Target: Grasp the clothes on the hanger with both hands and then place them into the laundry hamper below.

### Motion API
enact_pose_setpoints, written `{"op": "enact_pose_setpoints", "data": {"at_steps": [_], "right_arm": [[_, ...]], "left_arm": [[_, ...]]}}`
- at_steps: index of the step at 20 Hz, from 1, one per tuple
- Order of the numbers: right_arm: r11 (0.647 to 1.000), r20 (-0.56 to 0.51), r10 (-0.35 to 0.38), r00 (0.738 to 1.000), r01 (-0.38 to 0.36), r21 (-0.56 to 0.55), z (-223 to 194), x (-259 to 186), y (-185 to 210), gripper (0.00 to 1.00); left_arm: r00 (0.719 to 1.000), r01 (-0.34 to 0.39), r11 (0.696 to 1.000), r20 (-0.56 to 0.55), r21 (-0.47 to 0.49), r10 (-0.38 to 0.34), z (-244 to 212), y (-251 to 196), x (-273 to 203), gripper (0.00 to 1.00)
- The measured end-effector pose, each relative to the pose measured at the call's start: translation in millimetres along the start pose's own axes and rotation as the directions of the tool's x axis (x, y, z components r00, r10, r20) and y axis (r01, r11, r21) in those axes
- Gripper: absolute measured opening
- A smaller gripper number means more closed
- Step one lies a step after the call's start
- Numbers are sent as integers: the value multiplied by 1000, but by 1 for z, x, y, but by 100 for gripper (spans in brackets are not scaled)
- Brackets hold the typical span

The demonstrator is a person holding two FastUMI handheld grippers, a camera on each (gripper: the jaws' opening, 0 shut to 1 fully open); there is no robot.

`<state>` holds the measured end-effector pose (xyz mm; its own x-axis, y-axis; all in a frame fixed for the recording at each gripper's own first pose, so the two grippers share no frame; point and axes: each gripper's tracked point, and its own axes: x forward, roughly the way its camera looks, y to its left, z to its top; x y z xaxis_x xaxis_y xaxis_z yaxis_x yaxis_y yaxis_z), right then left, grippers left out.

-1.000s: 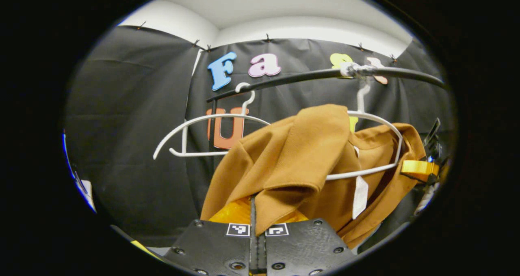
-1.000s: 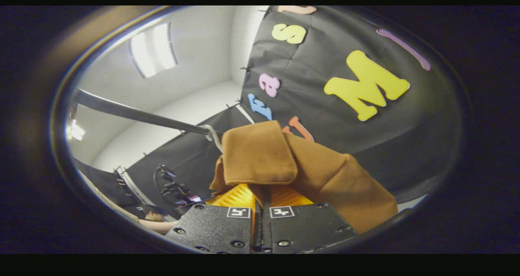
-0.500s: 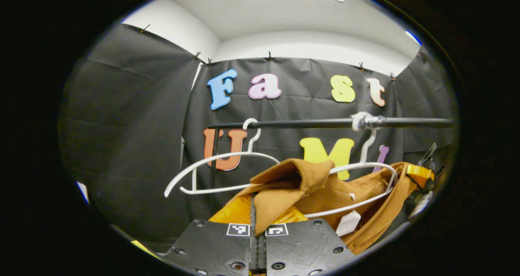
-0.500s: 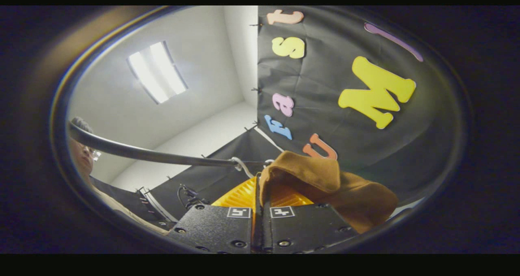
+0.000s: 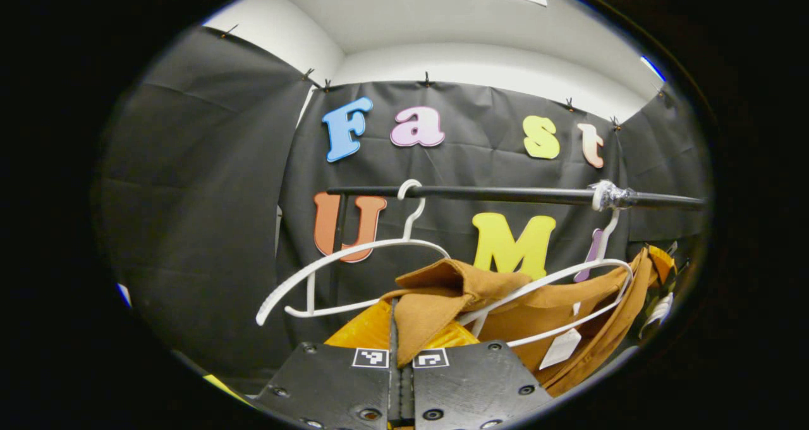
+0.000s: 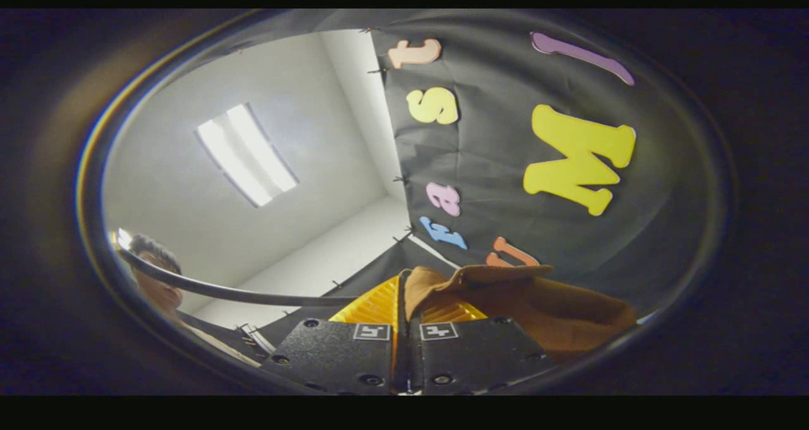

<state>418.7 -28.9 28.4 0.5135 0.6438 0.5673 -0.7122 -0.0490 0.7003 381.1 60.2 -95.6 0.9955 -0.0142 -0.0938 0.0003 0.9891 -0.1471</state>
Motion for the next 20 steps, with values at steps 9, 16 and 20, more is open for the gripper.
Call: {"op": "enact_pose_setpoints", "data": {"at_steps": [9,16,20], "right_arm": [[992,83,-63,995,53,117,19,-22,-47,4],[978,68,-176,982,167,123,11,-44,-71,3],[965,23,-233,972,228,129,-12,-51,-85,3]], "left_arm": [[995,81,995,-48,-59,-84,-40,-6,12,5],[992,112,986,-44,-121,-118,-49,-7,9,5],[993,80,989,-82,-127,-91,-72,6,0,5]]}}
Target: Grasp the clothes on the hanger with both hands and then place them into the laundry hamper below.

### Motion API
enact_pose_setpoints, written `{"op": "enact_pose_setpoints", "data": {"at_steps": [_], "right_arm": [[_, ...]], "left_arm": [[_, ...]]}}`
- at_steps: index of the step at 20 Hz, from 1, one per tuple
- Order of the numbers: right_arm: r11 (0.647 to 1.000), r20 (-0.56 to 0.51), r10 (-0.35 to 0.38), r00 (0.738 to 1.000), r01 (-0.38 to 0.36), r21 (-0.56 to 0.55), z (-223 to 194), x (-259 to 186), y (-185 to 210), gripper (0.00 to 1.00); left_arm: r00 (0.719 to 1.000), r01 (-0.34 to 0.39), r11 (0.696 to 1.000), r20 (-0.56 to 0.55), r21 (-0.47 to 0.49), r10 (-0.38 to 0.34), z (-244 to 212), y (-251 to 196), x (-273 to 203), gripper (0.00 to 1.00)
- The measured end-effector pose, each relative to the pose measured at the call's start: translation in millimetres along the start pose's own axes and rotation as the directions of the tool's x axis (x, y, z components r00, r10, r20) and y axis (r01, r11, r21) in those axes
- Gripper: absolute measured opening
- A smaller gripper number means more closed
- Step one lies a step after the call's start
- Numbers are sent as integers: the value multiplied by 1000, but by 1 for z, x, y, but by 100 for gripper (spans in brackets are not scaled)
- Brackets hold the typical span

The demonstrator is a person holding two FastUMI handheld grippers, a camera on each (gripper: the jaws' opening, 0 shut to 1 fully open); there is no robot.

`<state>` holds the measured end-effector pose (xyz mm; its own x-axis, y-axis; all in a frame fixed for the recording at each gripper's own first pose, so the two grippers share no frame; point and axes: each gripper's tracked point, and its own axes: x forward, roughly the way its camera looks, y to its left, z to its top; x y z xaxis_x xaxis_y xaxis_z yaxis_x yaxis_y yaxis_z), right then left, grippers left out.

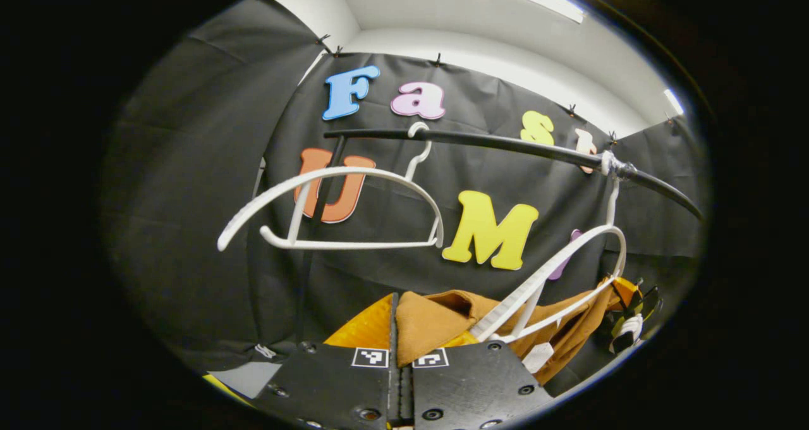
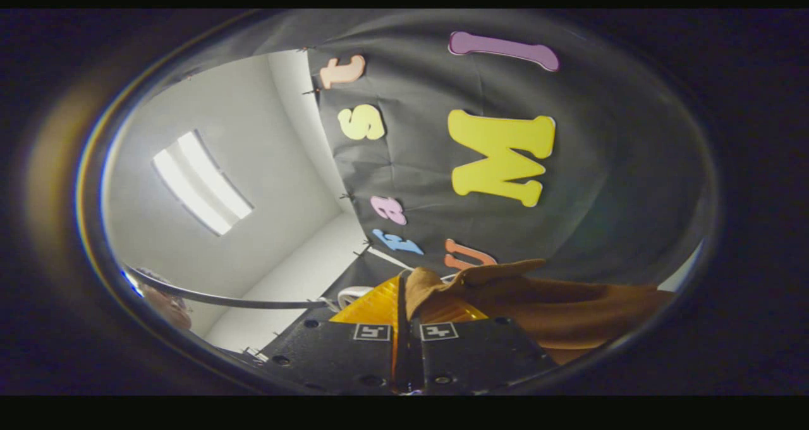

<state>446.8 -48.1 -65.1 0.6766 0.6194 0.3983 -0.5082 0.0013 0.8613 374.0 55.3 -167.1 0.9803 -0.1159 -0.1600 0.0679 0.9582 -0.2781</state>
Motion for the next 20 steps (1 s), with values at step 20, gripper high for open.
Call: {"op": "enact_pose_setpoints", "data": {"at_steps": [20], "right_arm": [[995,-237,-103,966,96,-38,-171,-33,34,4]], "left_arm": [[988,50,999,-145,19,-47,-52,-46,-72,5]]}}
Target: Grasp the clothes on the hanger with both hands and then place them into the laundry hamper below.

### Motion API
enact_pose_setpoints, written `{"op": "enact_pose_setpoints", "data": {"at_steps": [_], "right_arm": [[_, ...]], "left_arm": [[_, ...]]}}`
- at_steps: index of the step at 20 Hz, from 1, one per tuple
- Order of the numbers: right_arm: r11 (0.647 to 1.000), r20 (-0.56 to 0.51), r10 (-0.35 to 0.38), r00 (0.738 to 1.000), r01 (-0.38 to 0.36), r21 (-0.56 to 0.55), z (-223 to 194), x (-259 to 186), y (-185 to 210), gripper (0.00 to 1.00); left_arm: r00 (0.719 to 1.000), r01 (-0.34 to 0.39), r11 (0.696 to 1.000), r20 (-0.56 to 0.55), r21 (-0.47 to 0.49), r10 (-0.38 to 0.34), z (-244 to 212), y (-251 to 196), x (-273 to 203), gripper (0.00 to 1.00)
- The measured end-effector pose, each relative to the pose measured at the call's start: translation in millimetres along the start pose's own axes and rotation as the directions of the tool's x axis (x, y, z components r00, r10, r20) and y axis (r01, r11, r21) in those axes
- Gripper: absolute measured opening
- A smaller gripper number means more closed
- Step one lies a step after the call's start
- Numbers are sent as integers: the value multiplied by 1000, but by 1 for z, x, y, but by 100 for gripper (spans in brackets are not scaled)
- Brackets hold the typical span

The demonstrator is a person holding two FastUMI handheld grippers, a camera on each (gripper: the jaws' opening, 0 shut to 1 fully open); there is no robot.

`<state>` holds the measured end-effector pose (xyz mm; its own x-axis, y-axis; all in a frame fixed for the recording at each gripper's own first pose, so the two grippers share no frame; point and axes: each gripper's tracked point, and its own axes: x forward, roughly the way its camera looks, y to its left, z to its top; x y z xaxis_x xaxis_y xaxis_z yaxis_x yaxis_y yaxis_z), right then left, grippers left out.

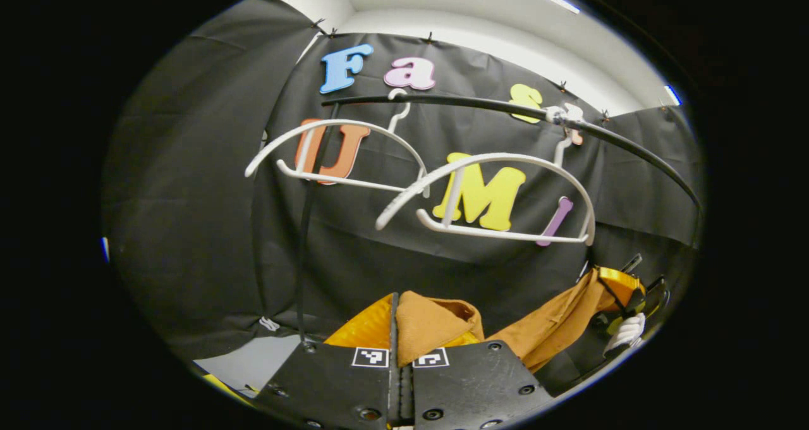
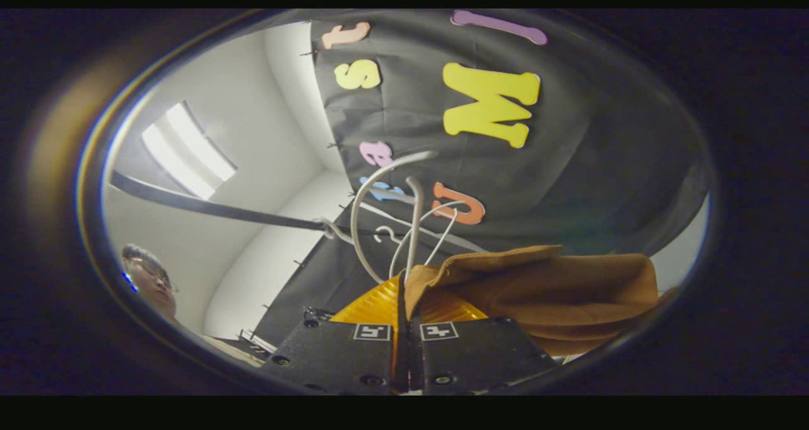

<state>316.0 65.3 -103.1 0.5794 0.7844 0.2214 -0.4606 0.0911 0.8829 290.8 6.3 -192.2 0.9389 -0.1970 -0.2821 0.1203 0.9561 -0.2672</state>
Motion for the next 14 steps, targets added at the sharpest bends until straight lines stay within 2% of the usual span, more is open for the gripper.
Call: {"op": "enact_pose_setpoints", "data": {"at_steps": [2,3,4,8,11,14], "right_arm": [[1000,-60,-17,998,16,-24,-30,10,11,4],[999,-84,-31,996,28,-43,-44,14,16,3],[997,-114,-48,992,40,-66,-60,16,19,3],[982,-204,-124,971,91,-163,-111,34,19,4],[962,-229,-219,948,172,-210,-136,34,-2,3],[932,-244,-327,913,269,-245,-155,23,-36,4]], "left_arm": [[999,44,999,-16,18,-43,-6,-17,-4,5],[997,69,997,-31,23,-68,-10,-27,-6,0],[995,89,996,-47,28,-88,-16,-36,-8,5],[985,147,987,-101,63,-141,-41,-60,-4,5],[975,180,980,-152,91,-164,-65,-71,-5,5],[960,200,974,-221,102,-174,-106,-74,-8,5]]}}
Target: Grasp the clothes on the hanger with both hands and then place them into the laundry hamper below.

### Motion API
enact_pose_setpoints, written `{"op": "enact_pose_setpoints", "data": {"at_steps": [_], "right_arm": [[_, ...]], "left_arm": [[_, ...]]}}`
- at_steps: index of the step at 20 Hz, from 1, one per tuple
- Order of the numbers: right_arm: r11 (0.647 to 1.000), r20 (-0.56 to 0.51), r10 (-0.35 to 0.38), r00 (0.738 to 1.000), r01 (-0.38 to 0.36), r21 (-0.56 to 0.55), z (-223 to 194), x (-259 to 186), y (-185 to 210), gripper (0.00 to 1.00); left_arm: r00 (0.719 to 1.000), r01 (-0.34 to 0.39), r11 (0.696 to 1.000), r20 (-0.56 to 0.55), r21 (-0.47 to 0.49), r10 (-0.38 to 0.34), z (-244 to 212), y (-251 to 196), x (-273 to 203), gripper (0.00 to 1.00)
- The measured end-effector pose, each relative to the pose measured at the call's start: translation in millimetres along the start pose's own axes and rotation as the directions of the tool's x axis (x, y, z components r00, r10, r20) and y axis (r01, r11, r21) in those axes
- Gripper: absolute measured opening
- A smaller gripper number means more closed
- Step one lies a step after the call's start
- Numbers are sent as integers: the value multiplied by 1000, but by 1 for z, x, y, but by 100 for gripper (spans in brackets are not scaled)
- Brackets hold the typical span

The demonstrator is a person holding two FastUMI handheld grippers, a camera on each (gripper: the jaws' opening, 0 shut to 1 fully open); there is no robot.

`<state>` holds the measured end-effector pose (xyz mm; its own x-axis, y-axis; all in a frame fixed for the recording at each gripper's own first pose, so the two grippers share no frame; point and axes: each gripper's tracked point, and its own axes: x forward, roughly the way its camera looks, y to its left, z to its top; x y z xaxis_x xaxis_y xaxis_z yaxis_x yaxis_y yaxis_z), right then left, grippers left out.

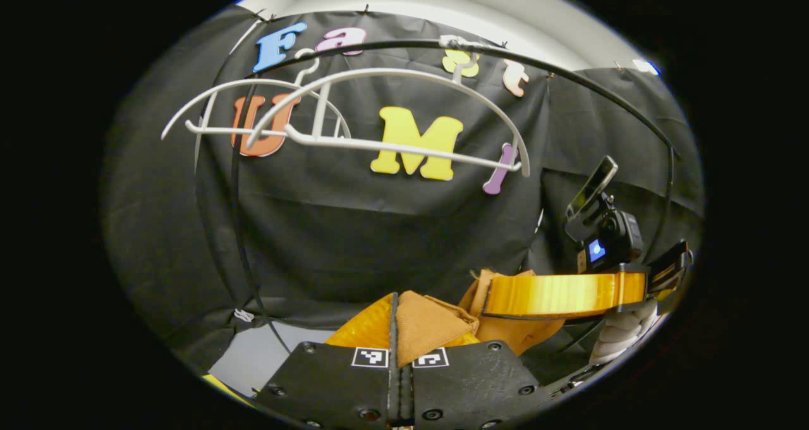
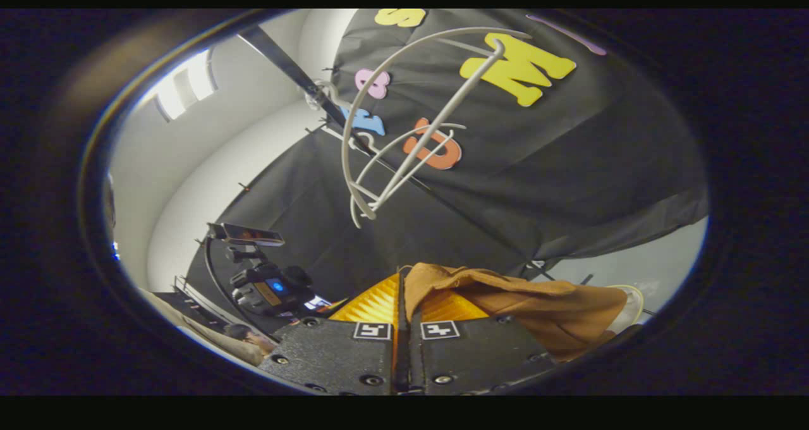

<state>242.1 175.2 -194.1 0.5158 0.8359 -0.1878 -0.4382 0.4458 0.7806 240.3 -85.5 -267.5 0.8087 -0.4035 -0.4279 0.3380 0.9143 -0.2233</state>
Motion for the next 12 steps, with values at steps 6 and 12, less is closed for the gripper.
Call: {"op": "enact_pose_setpoints", "data": {"at_steps": [6,12], "right_arm": [[976,-104,-211,972,216,38,-58,0,-77,3],[928,-223,-348,910,369,56,-125,-13,-140,4]], "left_arm": [[987,-21,998,-160,-61,11,-99,7,5,5],[950,-70,992,-310,-106,34,-190,17,-7,6]]}}
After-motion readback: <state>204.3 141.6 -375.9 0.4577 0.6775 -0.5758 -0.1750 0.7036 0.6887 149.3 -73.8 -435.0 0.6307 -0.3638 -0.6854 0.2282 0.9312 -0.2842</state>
